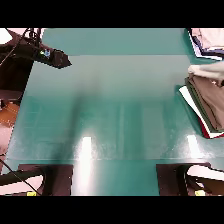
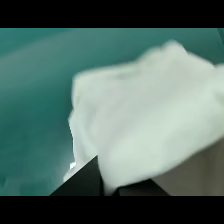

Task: Fold the shirts.

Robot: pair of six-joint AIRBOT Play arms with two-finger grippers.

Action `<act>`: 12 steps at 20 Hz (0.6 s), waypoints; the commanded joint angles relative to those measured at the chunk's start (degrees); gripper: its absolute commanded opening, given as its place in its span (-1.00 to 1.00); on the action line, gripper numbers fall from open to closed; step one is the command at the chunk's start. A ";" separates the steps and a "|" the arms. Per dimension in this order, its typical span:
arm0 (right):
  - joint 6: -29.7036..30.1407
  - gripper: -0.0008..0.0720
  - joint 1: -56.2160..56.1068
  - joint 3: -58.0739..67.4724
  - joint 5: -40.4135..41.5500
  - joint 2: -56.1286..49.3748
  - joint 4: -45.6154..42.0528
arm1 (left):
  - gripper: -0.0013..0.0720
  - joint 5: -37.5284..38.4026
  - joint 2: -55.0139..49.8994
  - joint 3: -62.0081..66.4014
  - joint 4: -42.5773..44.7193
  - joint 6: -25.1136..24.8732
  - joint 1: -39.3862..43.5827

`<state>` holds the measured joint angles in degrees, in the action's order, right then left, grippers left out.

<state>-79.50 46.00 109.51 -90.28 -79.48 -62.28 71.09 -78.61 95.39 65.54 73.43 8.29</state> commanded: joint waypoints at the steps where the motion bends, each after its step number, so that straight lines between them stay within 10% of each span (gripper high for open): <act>1: -7.82 -0.93 0.28 -2.14 -13.38 0.02 -15.34 | -0.89 0.02 -0.02 0.00 0.07 -0.44 0.04; 5: -8.68 -0.91 0.31 -10.73 -14.51 3.19 -24.46 | -0.89 0.09 -0.02 0.00 0.07 -0.44 0.04; 6: -8.68 -0.64 0.31 -13.16 -13.75 4.15 -26.12 | -0.89 0.07 -0.04 0.00 0.04 -0.42 0.04; 8: -8.70 0.68 0.76 -17.18 -12.94 5.66 -27.76 | -0.89 0.11 -0.02 0.00 0.04 -0.44 0.04; 12: -9.86 0.65 3.34 -19.96 -12.74 6.71 -27.17 | -0.89 0.85 -0.02 0.00 0.04 -0.42 0.04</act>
<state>-88.07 48.03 92.01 -102.80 -73.73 -88.07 71.55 -78.61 95.39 65.56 73.03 8.29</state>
